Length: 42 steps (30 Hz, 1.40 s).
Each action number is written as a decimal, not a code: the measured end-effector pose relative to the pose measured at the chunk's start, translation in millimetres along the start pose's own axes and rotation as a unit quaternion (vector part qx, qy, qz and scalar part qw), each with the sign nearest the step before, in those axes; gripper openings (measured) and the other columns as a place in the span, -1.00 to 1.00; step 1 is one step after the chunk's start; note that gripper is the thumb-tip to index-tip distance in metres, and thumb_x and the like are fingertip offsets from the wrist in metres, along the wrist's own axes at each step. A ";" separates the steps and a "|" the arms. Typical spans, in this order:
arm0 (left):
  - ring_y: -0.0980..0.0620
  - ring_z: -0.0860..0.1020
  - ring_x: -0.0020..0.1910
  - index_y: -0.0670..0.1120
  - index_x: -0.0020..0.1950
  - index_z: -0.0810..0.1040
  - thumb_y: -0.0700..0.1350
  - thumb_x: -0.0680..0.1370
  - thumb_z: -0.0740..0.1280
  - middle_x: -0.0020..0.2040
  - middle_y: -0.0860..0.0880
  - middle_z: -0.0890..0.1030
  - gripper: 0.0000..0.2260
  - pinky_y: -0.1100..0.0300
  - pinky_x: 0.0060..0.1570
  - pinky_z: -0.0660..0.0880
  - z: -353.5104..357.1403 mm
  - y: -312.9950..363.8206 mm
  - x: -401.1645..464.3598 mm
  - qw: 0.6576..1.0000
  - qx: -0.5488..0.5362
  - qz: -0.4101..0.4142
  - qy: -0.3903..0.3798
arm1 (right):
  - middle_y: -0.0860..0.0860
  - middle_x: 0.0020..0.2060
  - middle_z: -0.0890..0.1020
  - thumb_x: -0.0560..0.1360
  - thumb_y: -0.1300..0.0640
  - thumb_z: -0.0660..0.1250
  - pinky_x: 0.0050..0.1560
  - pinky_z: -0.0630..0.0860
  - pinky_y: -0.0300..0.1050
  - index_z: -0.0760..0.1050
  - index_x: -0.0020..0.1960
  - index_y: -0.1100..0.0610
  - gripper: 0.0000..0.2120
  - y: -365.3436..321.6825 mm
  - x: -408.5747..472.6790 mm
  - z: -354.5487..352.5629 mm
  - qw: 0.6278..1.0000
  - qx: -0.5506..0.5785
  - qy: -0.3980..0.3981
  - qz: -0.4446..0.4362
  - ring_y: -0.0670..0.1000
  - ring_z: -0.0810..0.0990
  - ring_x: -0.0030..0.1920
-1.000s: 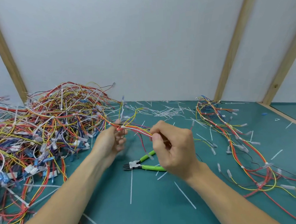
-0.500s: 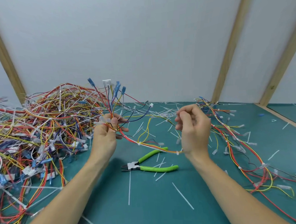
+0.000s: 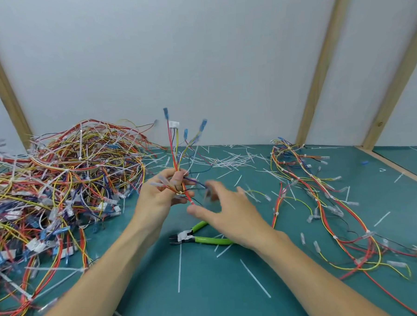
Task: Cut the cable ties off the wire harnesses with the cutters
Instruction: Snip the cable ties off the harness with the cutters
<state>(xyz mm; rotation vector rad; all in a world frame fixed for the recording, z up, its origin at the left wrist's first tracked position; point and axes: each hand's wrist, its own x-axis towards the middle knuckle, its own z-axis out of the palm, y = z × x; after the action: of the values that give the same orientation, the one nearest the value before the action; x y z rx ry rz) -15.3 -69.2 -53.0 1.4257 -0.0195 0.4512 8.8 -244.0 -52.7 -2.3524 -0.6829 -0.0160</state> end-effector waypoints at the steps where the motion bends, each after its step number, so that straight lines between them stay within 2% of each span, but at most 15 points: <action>1: 0.05 0.65 -0.30 -0.06 0.00 0.61 0.03 0.50 0.34 -0.19 -0.02 0.71 -0.80 0.21 -0.24 0.59 -0.6 -0.4 -0.2 1.000 0.000 0.000 -0.007 | -0.16 0.15 0.68 0.47 -0.44 0.31 0.55 0.20 0.06 0.47 0.39 -0.11 -0.38 3.1 0.9 1.2 1.000 -0.002 -0.012 -0.005 -0.07 0.53 0.23; 3: 0.11 0.63 -0.29 -0.06 -0.01 0.59 0.02 0.50 0.32 -0.25 0.03 0.68 -0.81 0.25 -0.20 0.57 -0.5 -1.6 0.5 1.000 -0.003 0.012 -0.007 | -0.15 -0.17 0.71 0.53 -0.35 0.34 0.21 0.49 -0.03 0.62 0.10 -0.08 -0.62 5.0 2.3 1.1 0.999 0.010 0.023 -0.028 -0.11 0.62 -0.06; 5: 0.16 0.60 -0.30 -0.08 -0.01 0.57 0.00 0.53 0.29 -0.30 0.06 0.64 -0.82 0.27 -0.14 0.56 0.3 -2.4 3.6 1.000 -0.006 0.023 0.016 | -0.13 -0.24 0.66 0.55 -0.26 0.36 -0.03 0.51 -0.04 0.57 -0.13 -0.06 -0.72 4.0 2.6 -0.5 0.995 -0.001 0.074 -0.073 -0.13 0.56 -0.15; 8: 0.16 0.58 -0.27 -0.08 0.01 0.58 0.00 0.54 0.29 -0.27 0.03 0.61 -0.81 0.25 -0.09 0.53 -0.5 -4.4 5.6 0.999 -0.027 0.011 0.031 | -0.12 -0.19 0.60 0.53 -0.17 0.42 0.00 0.49 -0.01 0.51 -0.15 -0.02 -0.75 0.1 2.2 0.6 0.993 0.012 0.073 -0.090 -0.09 0.52 -0.09; 12: 0.14 0.57 -0.26 -0.04 0.00 0.60 0.07 0.50 0.30 -0.28 0.06 0.60 -0.78 0.30 -0.19 0.48 -7.2 -6.8 6.6 0.998 -0.066 -0.018 0.010 | -0.02 -0.34 0.62 0.54 -0.16 0.42 -0.08 0.53 0.03 0.54 0.01 -0.01 -0.77 -4.7 1.0 3.4 0.997 0.072 0.015 -0.038 0.03 0.55 -0.25; 14: 0.18 0.58 -0.30 -0.04 0.00 0.60 0.05 0.49 0.29 -0.33 0.09 0.60 -0.78 0.37 -0.32 0.46 -5.8 -6.6 9.8 0.997 -0.072 -0.026 0.015 | 0.07 -0.40 0.63 0.58 -0.15 0.37 -0.17 0.52 0.03 0.55 -0.06 0.04 -0.75 -6.1 0.3 2.9 0.996 0.072 -0.013 -0.051 0.06 0.55 -0.32; 16: 0.19 0.60 -0.32 -0.04 0.01 0.61 0.03 0.49 0.27 -0.37 0.09 0.61 -0.78 0.36 -0.33 0.47 -3.2 -6.8 12.4 0.997 -0.073 -0.033 0.019 | 0.08 -0.44 0.57 0.60 -0.09 0.34 -0.23 0.47 0.05 0.50 -0.16 0.12 -0.69 -7.4 -0.7 2.9 0.996 0.058 -0.022 -0.072 0.08 0.49 -0.37; 21: 0.14 0.61 -0.06 0.13 0.19 0.67 0.03 0.65 0.28 -0.07 0.06 0.70 -0.80 0.10 0.01 0.44 -10.7 -10.3 7.0 0.999 0.039 -0.027 0.006 | -0.16 -0.47 0.45 0.52 0.13 0.32 -0.30 0.24 0.03 0.29 -0.28 0.08 -0.73 -1.6 2.3 -1.6 0.995 0.059 0.078 -0.038 0.02 0.30 -0.39; 24: 0.04 0.60 0.03 0.16 0.23 0.61 -0.03 0.71 0.16 -0.02 0.01 0.69 -0.75 0.03 0.08 0.44 -11.8 -12.4 6.3 0.993 0.106 -0.015 0.049 | -0.11 -0.52 0.38 0.53 0.16 0.32 -0.28 0.11 0.05 0.19 -0.29 -0.01 -0.66 6.8 8.9 -19.0 0.987 0.046 0.153 -0.015 0.06 0.26 -0.36; 26: 0.10 0.60 0.02 0.15 0.25 0.59 -0.02 0.71 0.15 0.00 0.00 0.68 -0.75 0.06 0.07 0.44 -10.6 -13.7 4.8 0.988 0.150 0.001 0.044 | -0.10 -0.49 0.35 0.54 0.16 0.32 -0.27 0.14 0.05 0.19 -0.26 -0.01 -0.66 16.5 16.6 -33.4 0.982 0.008 0.189 0.001 0.13 0.30 -0.32; 29: 0.26 0.59 -0.03 0.14 0.22 0.59 -0.04 0.70 0.18 -0.03 0.03 0.68 -0.78 0.15 0.08 0.45 -9.7 -15.3 2.4 0.978 0.207 0.024 0.031 | -0.04 -0.36 0.50 0.60 0.10 0.30 -0.25 0.26 0.04 0.31 -0.15 0.03 -0.80 38.9 33.6 -57.2 0.971 -0.068 0.222 0.061 0.20 0.42 -0.25; 32: 0.17 0.59 0.06 0.10 0.22 0.60 -0.06 0.68 0.21 -0.05 0.05 0.67 -0.79 0.14 0.17 0.46 -8.5 -18.2 0.6 0.969 0.246 0.029 0.017 | 0.13 -0.11 0.66 0.65 0.06 0.27 -0.25 0.35 -0.02 0.41 -0.02 0.09 -0.87 68.5 52.8 -83.7 0.954 -0.154 0.208 0.150 0.22 0.58 -0.12; 34: 0.14 0.58 0.08 0.10 0.22 0.60 -0.06 0.68 0.22 -0.05 0.05 0.66 -0.80 0.19 0.11 0.45 -8.5 -19.2 -0.4 0.963 0.268 0.031 0.014 | 0.19 0.02 0.67 0.65 0.08 0.27 -0.20 0.36 -0.05 0.50 0.07 0.15 -0.86 91.3 63.9 -99.7 0.943 -0.183 0.190 0.204 0.27 0.61 0.00; 38: 0.29 0.54 -0.11 0.13 0.19 0.60 -0.04 0.68 0.23 -0.04 0.07 0.67 -0.82 0.42 -0.16 0.36 -8.3 -17.0 -1.7 0.953 0.300 0.032 0.017 | 0.24 0.14 0.66 0.63 0.03 0.32 -0.01 0.48 0.00 0.58 0.17 0.25 -0.71 131.4 76.6 -119.6 0.926 -0.181 0.149 0.297 0.30 0.62 0.17; 42: 0.30 0.54 -0.03 0.09 0.16 0.61 -0.08 0.67 0.26 -0.03 0.08 0.66 -0.83 0.45 -0.13 0.36 -6.5 -16.3 -3.1 0.949 0.314 0.034 0.014 | 0.25 0.13 0.67 0.60 0.08 0.34 0.01 0.52 0.02 0.56 0.12 0.25 -0.76 152.6 81.9 -123.8 0.915 -0.156 0.162 0.333 0.31 0.62 0.15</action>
<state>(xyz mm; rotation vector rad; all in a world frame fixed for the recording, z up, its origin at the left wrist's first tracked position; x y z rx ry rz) -14.6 -65.1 -70.4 2.0507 0.1075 0.5622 173.0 -378.3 -34.8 -2.6819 0.3250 -0.2226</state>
